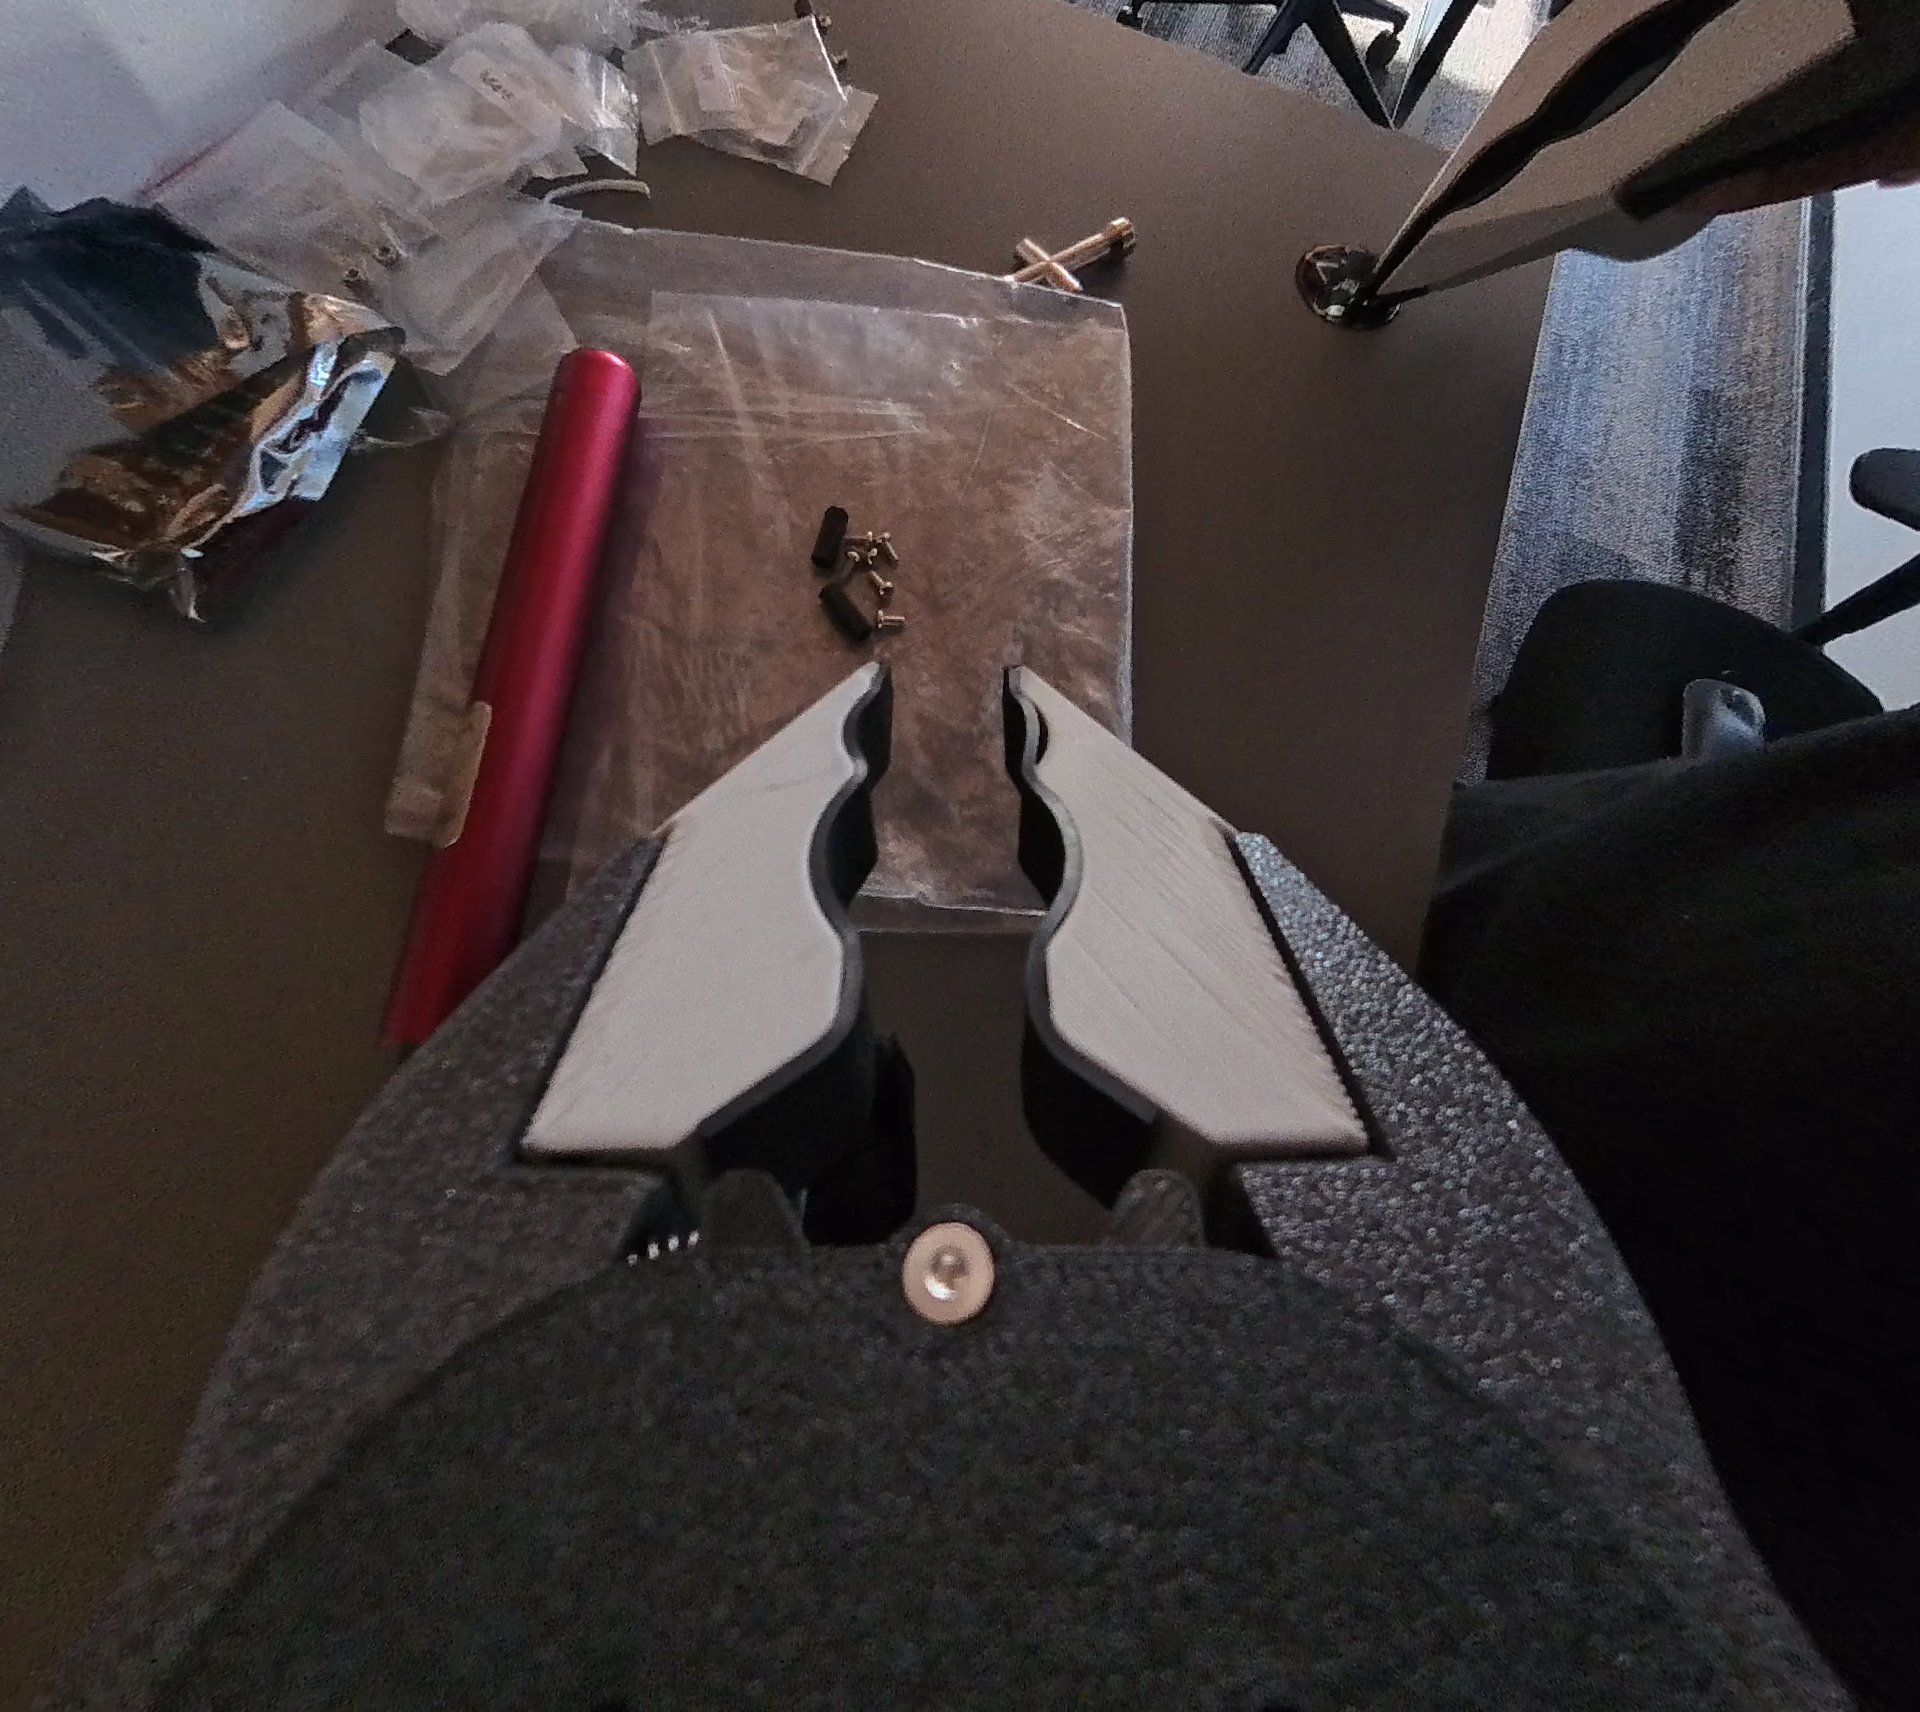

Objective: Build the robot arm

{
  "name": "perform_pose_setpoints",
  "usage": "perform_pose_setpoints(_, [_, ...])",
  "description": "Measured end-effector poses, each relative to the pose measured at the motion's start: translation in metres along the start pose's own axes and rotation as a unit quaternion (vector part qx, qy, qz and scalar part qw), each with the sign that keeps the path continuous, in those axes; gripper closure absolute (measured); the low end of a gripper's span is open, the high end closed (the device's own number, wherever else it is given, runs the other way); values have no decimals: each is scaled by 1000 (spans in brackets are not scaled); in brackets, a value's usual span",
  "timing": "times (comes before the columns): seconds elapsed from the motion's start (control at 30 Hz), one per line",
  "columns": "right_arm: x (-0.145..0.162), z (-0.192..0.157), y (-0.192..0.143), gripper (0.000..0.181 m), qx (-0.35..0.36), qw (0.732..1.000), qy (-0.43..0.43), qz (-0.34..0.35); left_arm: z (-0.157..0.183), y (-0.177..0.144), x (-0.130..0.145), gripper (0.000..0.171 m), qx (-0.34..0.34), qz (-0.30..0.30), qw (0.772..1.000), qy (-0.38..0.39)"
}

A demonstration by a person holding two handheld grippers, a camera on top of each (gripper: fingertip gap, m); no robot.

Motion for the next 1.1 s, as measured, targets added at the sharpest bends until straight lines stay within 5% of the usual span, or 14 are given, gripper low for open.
perform_pose_setpoints(0.33, [-13, 0, 1, 181, -4, 999, -5, 45, -2, -1, 10, 151, -1, -7, 1000, -14])
perform_pose_setpoints(1.1, [-15, 5, 15, 181, 15, 999, 13, -27, -3, -18, 24, 151, -14, -16, 999, -36])
Point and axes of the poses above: each gripper's, where its closed fingertips meet, y out along the fingers, x out of its underside, z = x × y across the jaws, the point moved 7 cm from there along -y, back along the fingers, and after that the axes turned 2 degrees about -x, right-handed, at the moved point
